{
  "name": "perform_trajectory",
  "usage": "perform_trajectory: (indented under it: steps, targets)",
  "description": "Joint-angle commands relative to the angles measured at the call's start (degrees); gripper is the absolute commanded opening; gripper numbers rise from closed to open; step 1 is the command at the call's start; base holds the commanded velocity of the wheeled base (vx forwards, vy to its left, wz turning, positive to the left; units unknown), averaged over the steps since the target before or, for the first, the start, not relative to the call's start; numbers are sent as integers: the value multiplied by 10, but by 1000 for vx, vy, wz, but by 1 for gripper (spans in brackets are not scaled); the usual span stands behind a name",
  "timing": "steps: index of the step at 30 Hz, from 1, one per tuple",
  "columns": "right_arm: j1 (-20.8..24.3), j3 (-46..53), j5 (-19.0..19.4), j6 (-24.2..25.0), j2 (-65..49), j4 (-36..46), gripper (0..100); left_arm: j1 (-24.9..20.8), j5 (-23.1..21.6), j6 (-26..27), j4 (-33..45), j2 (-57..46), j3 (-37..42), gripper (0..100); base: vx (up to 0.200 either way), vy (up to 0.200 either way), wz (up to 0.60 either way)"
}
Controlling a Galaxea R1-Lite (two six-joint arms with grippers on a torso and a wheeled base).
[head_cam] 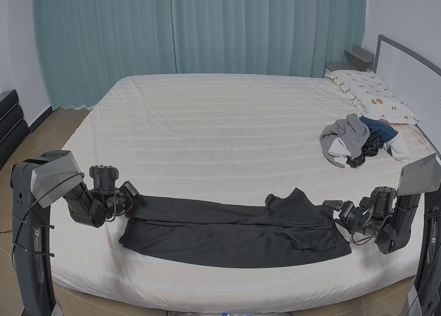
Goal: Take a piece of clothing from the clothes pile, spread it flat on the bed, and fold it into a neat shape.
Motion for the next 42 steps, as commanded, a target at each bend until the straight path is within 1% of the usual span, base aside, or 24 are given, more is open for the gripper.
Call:
perform_trajectory:
  steps: [1,13,22,24,26,27,30,42]
  targets:
    - [-1,-7,-1,0,5,0,100,0,12,-28,-26,7,3,0,0,0,0]
    - [-2,-42,-1,0,21,2,100,0,14,-28,-27,14,4,0,0,0,0]
    - [-2,-84,-1,2,43,22,100,0,15,-28,-27,14,4,0,0,0,0]
    - [-2,-89,-3,2,45,22,100,0,15,-28,-27,14,4,0,0,0,0]
    - [0,-95,-16,1,50,22,100,0,15,-28,-27,14,4,0,0,0,0]
    - [0,-95,-21,0,51,22,0,0,15,-28,-27,14,4,0,0,0,0]
    - [-1,-97,-27,0,50,22,0,0,15,-28,-27,14,4,0,0,0,0]
    - [-23,-116,-30,1,50,22,0,0,15,-28,-27,14,6,0,0,0,0]
